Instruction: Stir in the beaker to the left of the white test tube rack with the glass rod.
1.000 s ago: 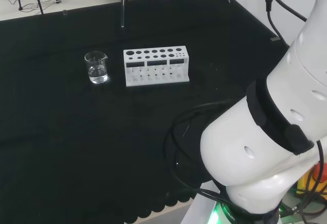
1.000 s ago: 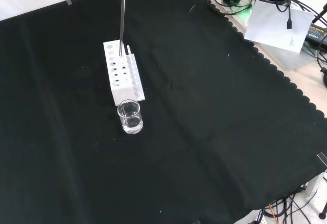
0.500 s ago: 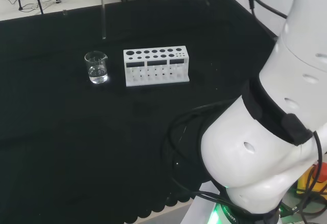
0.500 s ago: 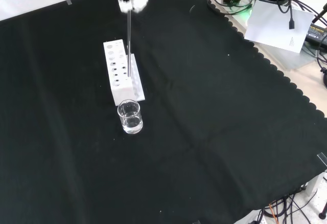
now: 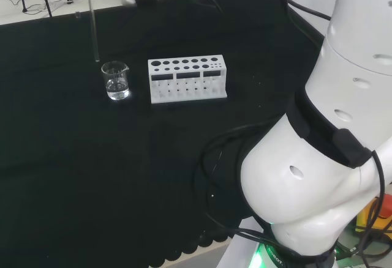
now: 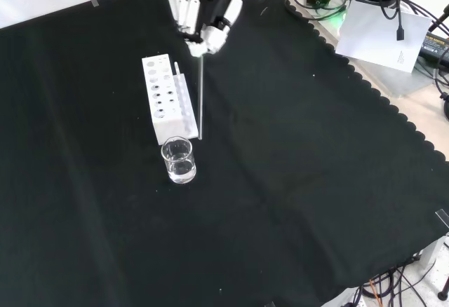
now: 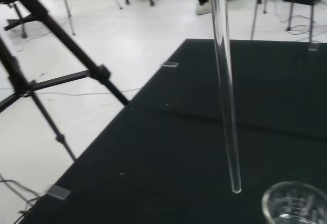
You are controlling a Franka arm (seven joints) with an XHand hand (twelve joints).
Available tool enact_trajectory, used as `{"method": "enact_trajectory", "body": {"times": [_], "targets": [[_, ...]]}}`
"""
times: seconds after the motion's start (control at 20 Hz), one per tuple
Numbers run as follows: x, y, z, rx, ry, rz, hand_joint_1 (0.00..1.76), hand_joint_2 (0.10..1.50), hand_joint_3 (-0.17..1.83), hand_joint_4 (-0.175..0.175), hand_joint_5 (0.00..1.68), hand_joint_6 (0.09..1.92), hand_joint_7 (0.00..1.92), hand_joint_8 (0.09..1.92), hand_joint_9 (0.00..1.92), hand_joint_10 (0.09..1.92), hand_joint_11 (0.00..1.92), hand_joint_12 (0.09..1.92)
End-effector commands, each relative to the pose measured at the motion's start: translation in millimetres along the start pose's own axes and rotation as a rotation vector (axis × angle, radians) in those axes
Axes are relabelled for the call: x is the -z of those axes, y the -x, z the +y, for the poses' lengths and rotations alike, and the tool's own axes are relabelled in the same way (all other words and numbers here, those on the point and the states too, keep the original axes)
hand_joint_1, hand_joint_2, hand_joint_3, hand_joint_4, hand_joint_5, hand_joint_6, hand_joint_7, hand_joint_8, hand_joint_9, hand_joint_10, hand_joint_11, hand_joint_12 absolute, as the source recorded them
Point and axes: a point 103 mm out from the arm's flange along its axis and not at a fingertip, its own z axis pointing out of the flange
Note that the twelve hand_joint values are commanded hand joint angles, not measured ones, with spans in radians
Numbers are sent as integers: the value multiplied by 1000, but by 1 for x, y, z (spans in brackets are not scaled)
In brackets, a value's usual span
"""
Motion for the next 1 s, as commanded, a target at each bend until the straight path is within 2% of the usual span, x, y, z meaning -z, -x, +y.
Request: {"method": "enact_trajectory", "body": {"times": [0.05,0.55,0.7,1.0], "targets": [[-15,42,-1,-2,-16,23,1299,1069,7,-175,1073,549,1108,1113,1559,877,1620,735],[-16,62,2,-9,-13,27,1298,1070,6,-175,1074,548,1107,1114,1560,878,1619,738],[-23,60,11,-21,-16,25,1299,1070,5,-175,1074,548,1107,1115,1560,878,1619,739],[-32,68,10,-26,-30,16,1298,1070,5,-175,1075,547,1107,1115,1560,879,1619,741]]}}
